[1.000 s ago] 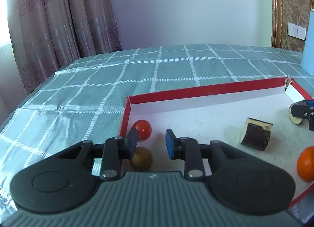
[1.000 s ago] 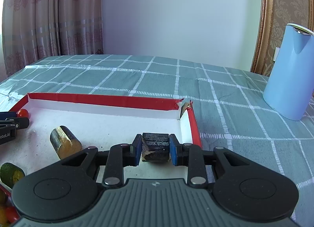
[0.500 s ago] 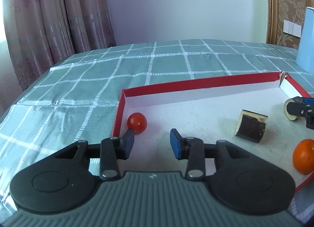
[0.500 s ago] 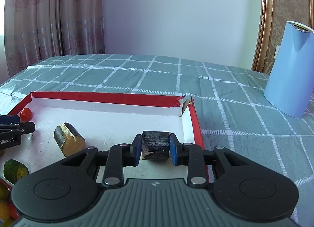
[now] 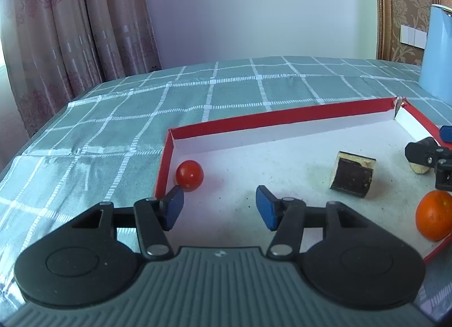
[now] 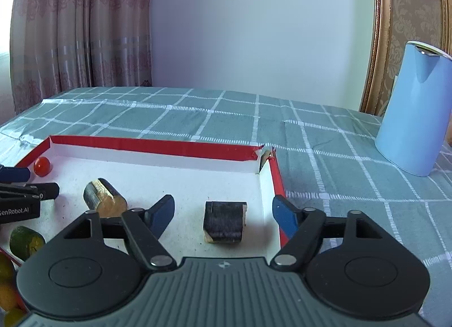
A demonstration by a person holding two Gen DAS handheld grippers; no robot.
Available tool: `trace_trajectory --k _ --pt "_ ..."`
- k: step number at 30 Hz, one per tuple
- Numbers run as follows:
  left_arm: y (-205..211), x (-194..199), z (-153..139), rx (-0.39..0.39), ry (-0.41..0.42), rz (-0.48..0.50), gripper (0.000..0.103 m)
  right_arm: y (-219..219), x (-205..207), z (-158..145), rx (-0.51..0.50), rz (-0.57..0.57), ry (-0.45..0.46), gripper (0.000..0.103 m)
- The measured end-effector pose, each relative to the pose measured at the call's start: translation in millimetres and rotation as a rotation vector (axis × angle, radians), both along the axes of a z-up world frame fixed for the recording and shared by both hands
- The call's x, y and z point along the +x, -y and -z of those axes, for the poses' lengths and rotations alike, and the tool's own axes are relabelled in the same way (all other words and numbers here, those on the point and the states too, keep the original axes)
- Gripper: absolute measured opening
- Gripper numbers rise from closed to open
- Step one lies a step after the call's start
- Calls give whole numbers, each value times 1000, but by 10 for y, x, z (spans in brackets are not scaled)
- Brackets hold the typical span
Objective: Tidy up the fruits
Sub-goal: 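Grasp a dark green tomato with the right tool while the left tool grasps another green tomato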
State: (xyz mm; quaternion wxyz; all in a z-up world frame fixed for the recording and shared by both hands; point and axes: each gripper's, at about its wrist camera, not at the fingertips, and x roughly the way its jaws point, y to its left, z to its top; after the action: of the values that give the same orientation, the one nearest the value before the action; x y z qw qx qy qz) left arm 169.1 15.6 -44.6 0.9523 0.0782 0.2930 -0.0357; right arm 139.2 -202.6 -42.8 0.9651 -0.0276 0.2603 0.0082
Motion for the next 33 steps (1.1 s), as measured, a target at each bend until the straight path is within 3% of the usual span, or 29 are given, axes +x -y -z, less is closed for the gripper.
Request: trace_trajectory --k 7,9,11,17,23,25,27,30,33 --pt "10 -58 -11 -8 4 14 60 100 -184 -79 53 31 68 76" --pt "17 -113 -23 -2 25 11 76 132 -273 -110 79 32 91 77" --pt "5 -177 -36 -12 41 23 80 161 -362 -151 108 28 112 77" --pt "-51 -384 -52 -43 73 48 82 164 -663 -162 154 -23 154 82" --pt "-145 -637 -83 -105 89 58 82 130 -969 -94 193 -116 126 82" --pt "-170 -775 -91 -118 114 58 82 98 -1057 -70 186 -152 121 82" --pt "-191 -938 -106 -101 173 3 101 43 -1131 -54 176 -194 114 82" --pt "-284 -1095 -126 -141 196 3 103 -89 -1223 -33 123 -249 119 82" --pt "-413 -1128 -122 -197 153 -2 103 -214 -1304 -12 88 -301 117 82"
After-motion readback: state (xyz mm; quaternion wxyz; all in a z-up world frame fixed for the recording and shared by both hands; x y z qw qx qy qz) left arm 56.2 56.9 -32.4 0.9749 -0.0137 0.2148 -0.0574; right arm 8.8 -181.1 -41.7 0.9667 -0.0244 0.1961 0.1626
